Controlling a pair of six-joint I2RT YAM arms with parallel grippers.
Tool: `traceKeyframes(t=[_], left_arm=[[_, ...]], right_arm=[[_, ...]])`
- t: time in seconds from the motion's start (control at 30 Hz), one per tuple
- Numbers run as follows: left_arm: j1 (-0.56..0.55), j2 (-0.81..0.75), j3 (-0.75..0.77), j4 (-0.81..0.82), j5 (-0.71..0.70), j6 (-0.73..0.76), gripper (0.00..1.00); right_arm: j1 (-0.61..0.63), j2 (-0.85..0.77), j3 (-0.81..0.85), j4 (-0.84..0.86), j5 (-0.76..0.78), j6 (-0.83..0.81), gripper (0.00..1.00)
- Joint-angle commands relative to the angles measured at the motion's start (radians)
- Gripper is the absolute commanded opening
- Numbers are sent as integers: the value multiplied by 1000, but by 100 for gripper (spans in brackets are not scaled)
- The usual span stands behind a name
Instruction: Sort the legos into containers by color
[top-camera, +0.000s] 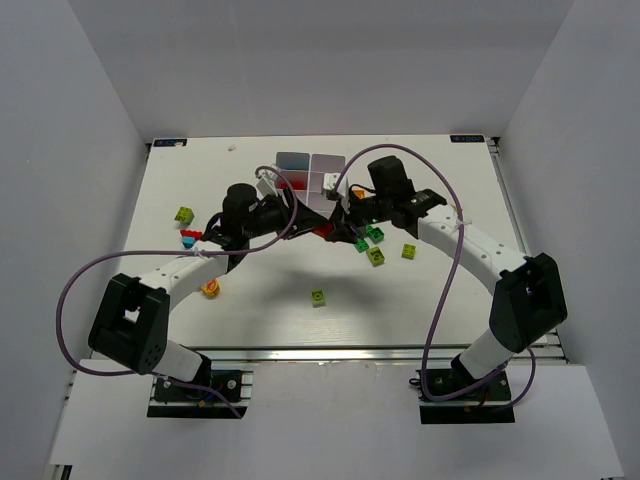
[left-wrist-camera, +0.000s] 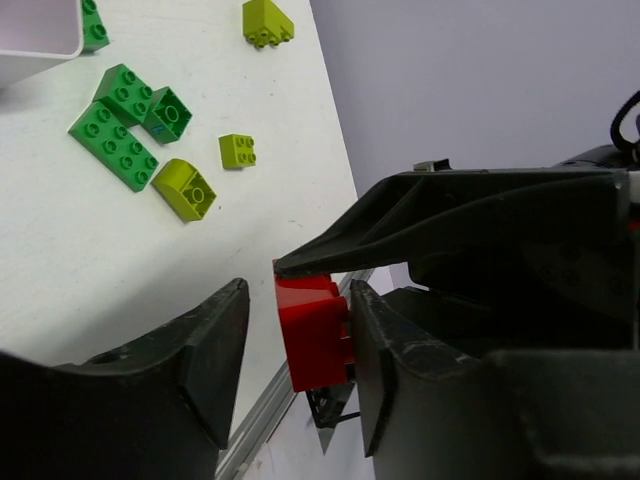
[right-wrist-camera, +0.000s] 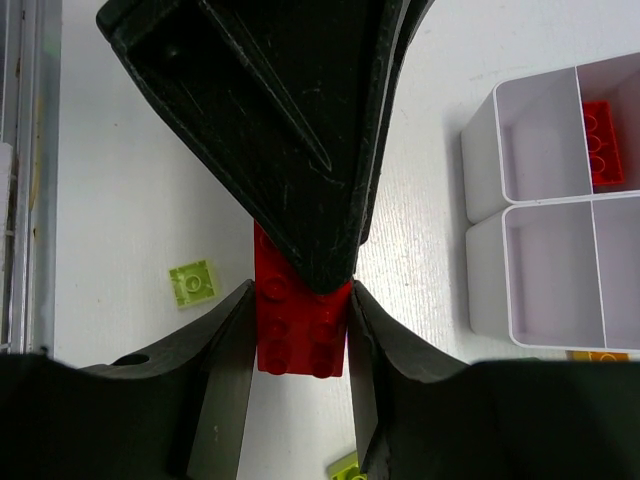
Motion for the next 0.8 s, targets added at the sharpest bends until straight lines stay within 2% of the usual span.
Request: traceKeyframes(t=[0.0, 0.17, 0.23, 0.27, 0.33, 0.37, 0.43, 0.47, 0.53, 0.57, 0.77], left_arm=[[-9, 6, 31, 0, 54, 23, 53], [-9, 19, 50, -30, 97, 55, 42], [-9, 22, 71, -93, 109, 83, 34], [-9, 25, 96, -159, 109, 127, 29], [-6, 29, 123, -223, 103, 173, 25], [-3, 31, 137, -253, 97, 211, 23], [17, 39, 174, -346, 92, 242, 19], [39, 40, 185, -368, 83, 266, 18], [68, 39, 205, -408, 74, 277, 15], [83, 37, 209, -417, 69, 285, 13], [215, 46, 292, -511, 13, 352, 9]], right_arm=[[0, -27, 30, 71, 0, 13, 0], [0, -18, 30, 77, 17, 13, 5], [0, -18, 30, 79, 20, 13, 7], [0, -18, 28, 79, 25, 15, 15], [0, -19, 27, 79, 32, 16, 29], [0, -22, 27, 80, 39, 18, 41], [-1, -25, 22, 87, 49, 19, 58], [0, -27, 22, 90, 59, 21, 71], [-1, -30, 17, 94, 71, 22, 85], [-3, -33, 17, 100, 86, 25, 89], [-35, -77, -29, 142, 190, 52, 89]])
